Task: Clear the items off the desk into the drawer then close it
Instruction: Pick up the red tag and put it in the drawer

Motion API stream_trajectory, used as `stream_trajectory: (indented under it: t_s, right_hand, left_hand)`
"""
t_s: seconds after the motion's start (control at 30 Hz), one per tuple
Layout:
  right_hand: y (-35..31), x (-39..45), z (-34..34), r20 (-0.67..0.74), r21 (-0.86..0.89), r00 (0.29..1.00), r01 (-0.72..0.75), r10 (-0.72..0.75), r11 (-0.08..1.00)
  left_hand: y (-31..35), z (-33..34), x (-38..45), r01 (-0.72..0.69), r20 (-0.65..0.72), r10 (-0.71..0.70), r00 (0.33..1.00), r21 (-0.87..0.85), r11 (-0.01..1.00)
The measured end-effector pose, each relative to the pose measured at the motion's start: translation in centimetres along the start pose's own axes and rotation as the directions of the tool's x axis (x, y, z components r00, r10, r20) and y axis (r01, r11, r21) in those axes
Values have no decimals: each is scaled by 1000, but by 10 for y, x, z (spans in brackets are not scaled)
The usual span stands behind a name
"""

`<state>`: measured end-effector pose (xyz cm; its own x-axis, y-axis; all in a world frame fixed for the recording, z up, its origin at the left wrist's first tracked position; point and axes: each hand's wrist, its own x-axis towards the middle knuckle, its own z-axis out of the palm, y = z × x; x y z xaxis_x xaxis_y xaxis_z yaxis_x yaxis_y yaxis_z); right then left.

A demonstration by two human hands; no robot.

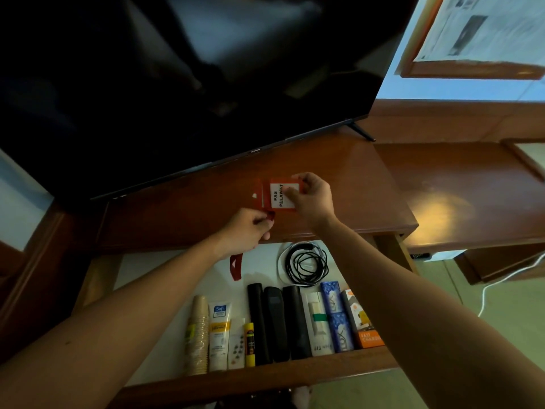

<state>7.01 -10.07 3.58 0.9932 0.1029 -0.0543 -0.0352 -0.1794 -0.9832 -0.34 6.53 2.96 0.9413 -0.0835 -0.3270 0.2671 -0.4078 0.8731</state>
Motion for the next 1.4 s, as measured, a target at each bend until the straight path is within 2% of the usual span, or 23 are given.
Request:
stream_trajectory:
  t_s: [0.13, 0.23, 0.33, 0.43, 0.53, 0.57, 0.63, 0.7, 0.8, 0.9, 1.0, 1.07, 1.17, 1.27, 1.4]
  right_hand:
    - [2, -1, -3, 191, -331, 967, 224, -168, 916]
    - [5, -3, -6, 398, -505, 908, 338, -132, 795]
    - [6, -9, -7, 553, -470, 833, 303, 10, 829]
    - [5, -13, -10, 617, -385, 779, 176, 110, 906]
    - [8, -15, -12, 628, -165, 760, -81, 168, 983]
    - [8, -16, -13, 634, -64, 753, -175, 176, 982]
    - [6, -17, -14, 632, 117, 756, -312, 171, 943]
    - [2, -17, -12, 594, 240, 786, -375, 170, 895]
    - [0, -17, -5, 496, 370, 844, -419, 205, 829]
    - [2, -18, 4, 380, 414, 893, -398, 242, 819]
    - [8, -18, 8, 264, 410, 929, -351, 259, 842]
    - [11, -17, 11, 154, 309, 955, -289, 252, 906]
    - [16, -17, 13, 39, 3, 990, -137, 137, 991]
    - [16, -20, 14, 78, -194, 995, -38, 54, 980]
    - [15, -24, 15, 237, -265, 967, -23, 88, 964]
  left_hand:
    - [8, -15, -2, -125, 45, 117, 992, 338, 933]
    - [17, -32, -1, -209, 115, 175, 978, 507, 836]
    - [25, -46, 2, -258, 133, 222, 966, 560, 787]
    - [21, -56, 9, -253, 31, 274, 961, 493, 832]
    - [8, -60, 14, -225, -57, 262, 963, 360, 905]
    - [3, -60, 14, -198, -84, 227, 970, 267, 943]
    - [-10, -56, 12, -107, -133, 102, 986, -28, 994]
    - [-21, -48, 10, -10, -159, -36, 987, -281, 960]
    - [-26, -31, 2, 81, -133, -141, 981, -378, 922]
    - [-24, -14, -6, 102, -125, -158, 979, -369, 924]
    - [-24, -6, -11, 58, -139, -101, 985, -283, 957]
    - [-25, -3, -14, 48, -123, -78, 989, -232, 971]
    - [-25, 1, -15, 18, -123, -28, 992, -84, 996]
    - [-19, 0, -17, -40, -141, 52, 989, 86, 996]
    - [-14, -4, -13, -137, -158, 209, 965, 374, 917]
